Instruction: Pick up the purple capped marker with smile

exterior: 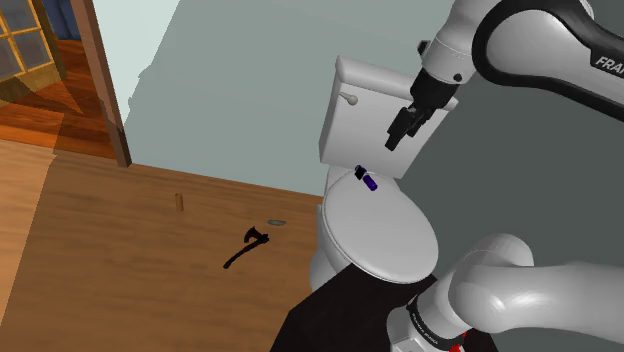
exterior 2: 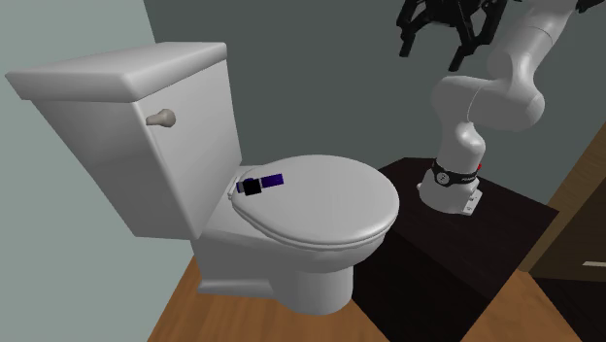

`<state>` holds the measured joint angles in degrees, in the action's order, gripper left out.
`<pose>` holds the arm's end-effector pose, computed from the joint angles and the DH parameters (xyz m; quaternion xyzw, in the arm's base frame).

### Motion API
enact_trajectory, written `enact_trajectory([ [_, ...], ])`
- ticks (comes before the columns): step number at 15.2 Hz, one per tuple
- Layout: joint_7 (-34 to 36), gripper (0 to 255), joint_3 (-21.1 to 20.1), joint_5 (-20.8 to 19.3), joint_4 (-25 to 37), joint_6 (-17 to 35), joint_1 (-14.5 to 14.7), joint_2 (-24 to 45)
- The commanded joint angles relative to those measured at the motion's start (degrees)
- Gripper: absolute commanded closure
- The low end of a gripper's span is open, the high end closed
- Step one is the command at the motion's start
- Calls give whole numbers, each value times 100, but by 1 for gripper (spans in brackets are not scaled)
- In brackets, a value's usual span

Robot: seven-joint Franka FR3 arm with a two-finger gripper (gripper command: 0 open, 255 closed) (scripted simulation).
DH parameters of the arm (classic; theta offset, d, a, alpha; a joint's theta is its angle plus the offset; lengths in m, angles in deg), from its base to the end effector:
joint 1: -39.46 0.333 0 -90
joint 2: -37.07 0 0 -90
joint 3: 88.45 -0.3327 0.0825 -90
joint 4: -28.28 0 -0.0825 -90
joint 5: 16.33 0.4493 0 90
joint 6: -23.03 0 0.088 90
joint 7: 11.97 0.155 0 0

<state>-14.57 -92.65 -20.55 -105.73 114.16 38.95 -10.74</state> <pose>0.3527 0.0165 0.5830 0.9961 0.0431 0.0422 0.0640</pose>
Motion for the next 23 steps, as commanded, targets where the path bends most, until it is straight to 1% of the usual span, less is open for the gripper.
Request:
enact_trajectory([
  [1, 0, 0, 0, 0, 0, 0, 0, 0],
  [8, -468, 0, 763, -197, -346, 996, -275, 677],
  [14, -906, 0, 1404, -236, -380, 1834, -463, 1531],
  [19, -1336, 0, 1929, -105, -221, 2477, -552, 2407],
  [23, -1756, 0, 2331, 162, 29, 2923, -583, 3200],
])
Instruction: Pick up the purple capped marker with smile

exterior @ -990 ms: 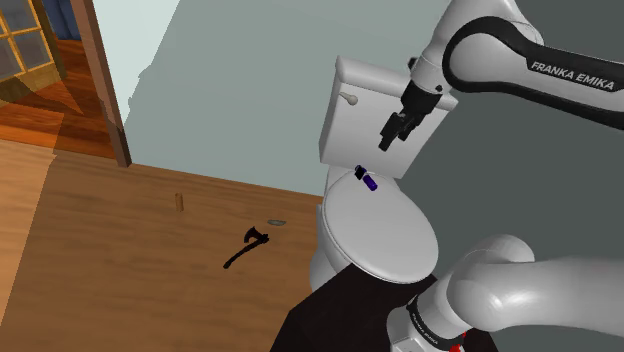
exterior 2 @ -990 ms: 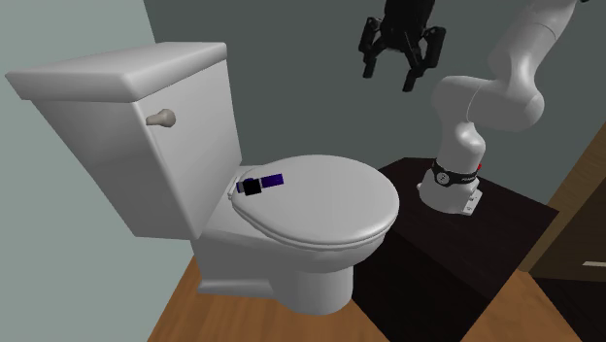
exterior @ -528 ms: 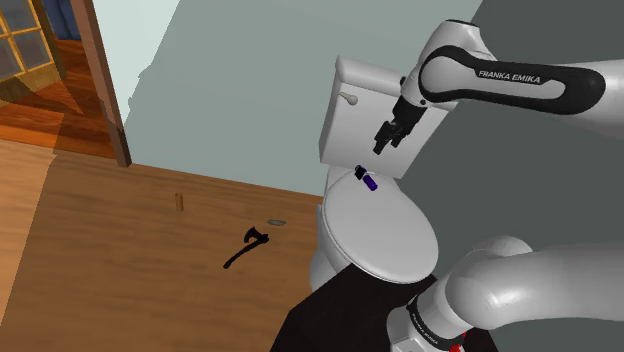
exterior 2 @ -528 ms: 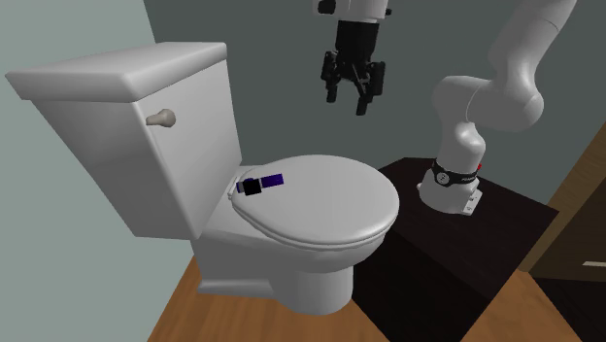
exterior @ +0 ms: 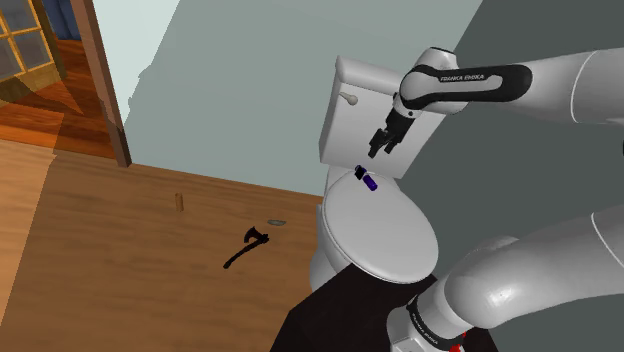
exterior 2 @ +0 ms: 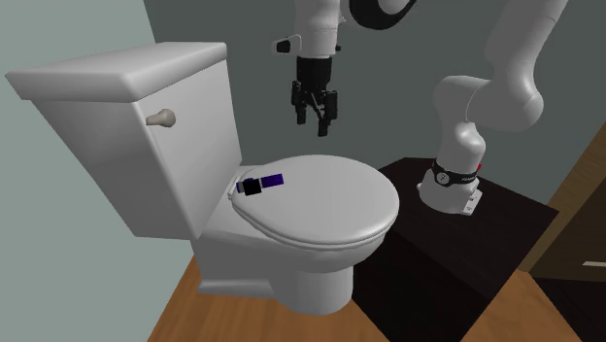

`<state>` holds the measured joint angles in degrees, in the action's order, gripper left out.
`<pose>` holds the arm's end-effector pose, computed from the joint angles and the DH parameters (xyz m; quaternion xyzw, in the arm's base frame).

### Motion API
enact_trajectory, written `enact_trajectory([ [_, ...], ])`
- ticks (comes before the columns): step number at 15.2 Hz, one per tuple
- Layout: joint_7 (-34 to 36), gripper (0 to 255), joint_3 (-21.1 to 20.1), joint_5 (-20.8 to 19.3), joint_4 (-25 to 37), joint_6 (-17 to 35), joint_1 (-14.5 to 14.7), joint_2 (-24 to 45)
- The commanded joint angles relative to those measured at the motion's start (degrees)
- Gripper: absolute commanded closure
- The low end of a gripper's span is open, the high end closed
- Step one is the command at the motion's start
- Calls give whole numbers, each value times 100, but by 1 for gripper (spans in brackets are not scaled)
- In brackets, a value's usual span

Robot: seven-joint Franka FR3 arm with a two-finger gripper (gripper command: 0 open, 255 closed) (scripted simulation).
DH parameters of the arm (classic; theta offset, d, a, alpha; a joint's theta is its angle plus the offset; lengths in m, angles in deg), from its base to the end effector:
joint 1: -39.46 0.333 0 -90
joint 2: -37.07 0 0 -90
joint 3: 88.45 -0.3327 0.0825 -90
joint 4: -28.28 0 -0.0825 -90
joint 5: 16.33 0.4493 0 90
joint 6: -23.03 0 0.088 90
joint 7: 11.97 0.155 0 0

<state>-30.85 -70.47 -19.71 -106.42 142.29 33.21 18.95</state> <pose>0.4636 -0.2123 0.3889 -0.9993 0.0261 -0.0236 0.0146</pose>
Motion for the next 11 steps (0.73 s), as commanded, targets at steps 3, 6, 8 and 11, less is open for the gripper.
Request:
enact_trajectory([
  [3, -503, 0, 382, 398, 356, 385, -33, 875],
  [6, -926, 0, 595, 821, 677, 591, -87, 1559],
  [8, -1224, 0, 691, 1147, 926, 683, -159, 2031],
  [11, -1659, 0, 750, 1658, 1355, 751, -336, 2753],
])
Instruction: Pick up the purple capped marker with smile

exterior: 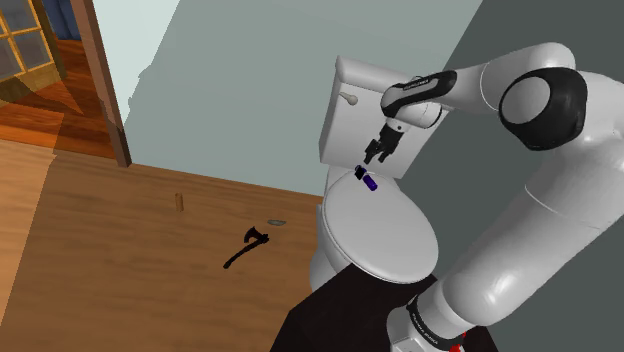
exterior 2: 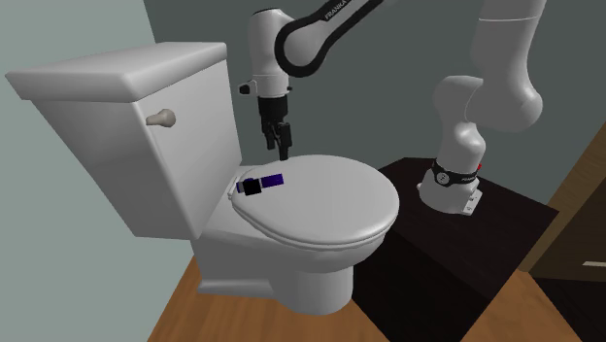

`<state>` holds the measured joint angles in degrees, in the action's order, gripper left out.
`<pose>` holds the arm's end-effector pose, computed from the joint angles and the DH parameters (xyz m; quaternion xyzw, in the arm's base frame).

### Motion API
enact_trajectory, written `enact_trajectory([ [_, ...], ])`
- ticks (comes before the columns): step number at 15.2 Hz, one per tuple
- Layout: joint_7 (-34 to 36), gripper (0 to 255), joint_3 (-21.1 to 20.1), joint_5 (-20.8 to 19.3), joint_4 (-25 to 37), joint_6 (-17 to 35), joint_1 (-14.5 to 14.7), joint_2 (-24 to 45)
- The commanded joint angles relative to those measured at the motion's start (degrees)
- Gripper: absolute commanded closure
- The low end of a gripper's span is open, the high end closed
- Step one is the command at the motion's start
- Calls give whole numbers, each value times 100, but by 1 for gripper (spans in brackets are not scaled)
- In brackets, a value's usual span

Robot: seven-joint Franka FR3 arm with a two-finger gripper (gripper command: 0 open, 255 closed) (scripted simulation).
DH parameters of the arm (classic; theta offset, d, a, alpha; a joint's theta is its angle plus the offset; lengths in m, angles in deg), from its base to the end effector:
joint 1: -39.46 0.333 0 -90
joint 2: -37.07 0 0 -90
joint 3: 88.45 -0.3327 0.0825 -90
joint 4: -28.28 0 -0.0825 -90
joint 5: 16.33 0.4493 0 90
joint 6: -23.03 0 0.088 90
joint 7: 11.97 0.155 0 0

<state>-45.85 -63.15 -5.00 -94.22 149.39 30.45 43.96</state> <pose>0.5052 -0.3287 0.2799 -0.9964 0.0630 -0.0137 0.0544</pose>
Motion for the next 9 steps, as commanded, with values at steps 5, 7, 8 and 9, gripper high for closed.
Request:
enact_trajectory([
  [5, -743, 0, -78, 946, 986, -2, -522, 1445],
  [7, -910, 0, -153, 1191, 1373, -62, -735, 1913],
  [8, -977, 0, -197, 1298, 1577, -98, -848, 2145],
  [9, -998, 0, -218, 1334, 1655, -112, -894, 2232],
])
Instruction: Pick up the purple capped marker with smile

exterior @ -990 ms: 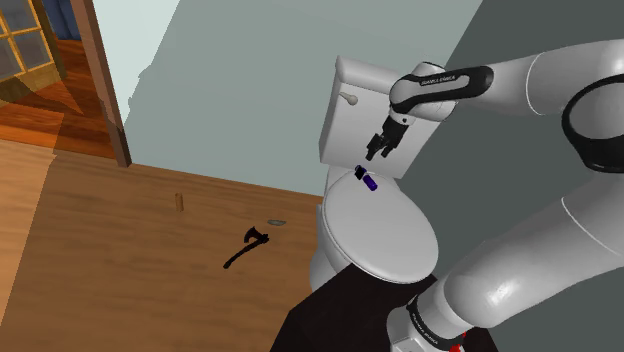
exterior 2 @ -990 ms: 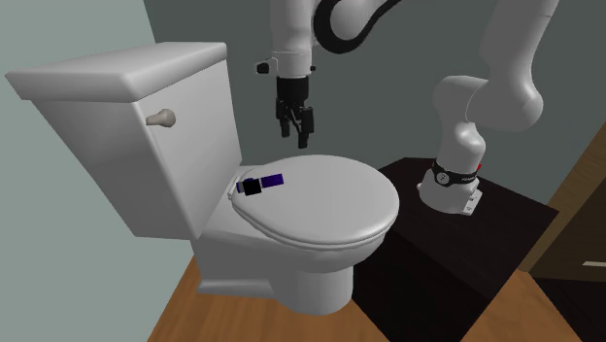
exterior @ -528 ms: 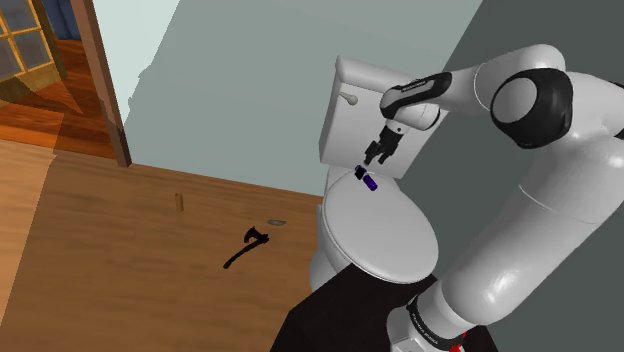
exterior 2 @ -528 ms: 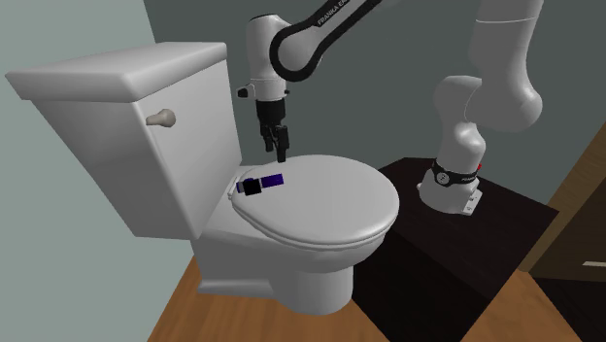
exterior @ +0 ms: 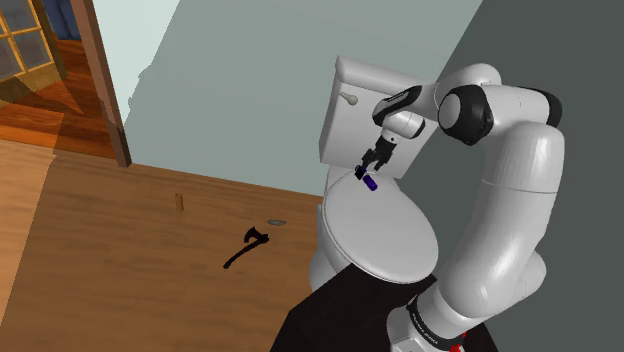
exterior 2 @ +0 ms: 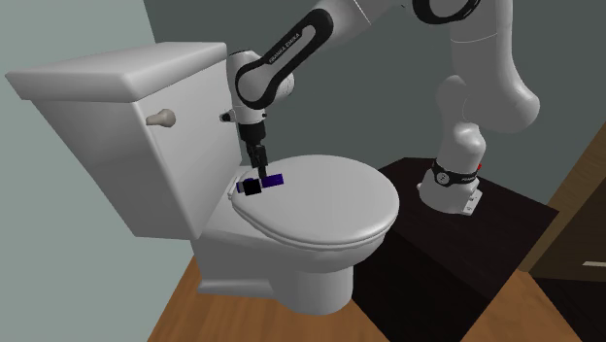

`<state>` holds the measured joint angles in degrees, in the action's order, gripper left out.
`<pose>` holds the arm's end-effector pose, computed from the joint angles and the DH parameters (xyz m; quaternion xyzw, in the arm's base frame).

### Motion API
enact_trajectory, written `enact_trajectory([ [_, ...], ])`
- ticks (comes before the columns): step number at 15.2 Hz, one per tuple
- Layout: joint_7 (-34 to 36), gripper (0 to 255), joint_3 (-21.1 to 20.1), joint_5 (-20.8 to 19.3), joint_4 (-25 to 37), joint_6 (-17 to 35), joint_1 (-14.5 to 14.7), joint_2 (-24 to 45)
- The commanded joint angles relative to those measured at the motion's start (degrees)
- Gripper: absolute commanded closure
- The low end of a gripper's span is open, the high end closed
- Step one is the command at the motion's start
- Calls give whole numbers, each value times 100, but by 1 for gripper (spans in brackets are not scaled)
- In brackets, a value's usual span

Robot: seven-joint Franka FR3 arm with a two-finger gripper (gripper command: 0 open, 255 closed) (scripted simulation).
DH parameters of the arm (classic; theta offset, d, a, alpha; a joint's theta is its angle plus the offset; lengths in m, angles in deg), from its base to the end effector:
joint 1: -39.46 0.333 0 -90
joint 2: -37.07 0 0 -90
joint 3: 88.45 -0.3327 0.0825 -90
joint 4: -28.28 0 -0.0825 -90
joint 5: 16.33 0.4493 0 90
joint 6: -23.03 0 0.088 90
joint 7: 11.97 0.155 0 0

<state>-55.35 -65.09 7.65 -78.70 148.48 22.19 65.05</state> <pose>0.5339 -0.4151 0.1863 -0.9921 0.0916 -0.0060 0.0860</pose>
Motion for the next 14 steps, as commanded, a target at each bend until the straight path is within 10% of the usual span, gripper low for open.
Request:
enact_trajectory([
  [1, -72, 0, -44, 98, 97, 31, -81, 174],
  [9, -233, 0, -170, 298, 89, 354, -166, 522],
  [10, -236, 255, -170, 299, 87, 356, -167, 522],
  [14, -236, 255, -171, 300, 88, 357, -168, 525],
])
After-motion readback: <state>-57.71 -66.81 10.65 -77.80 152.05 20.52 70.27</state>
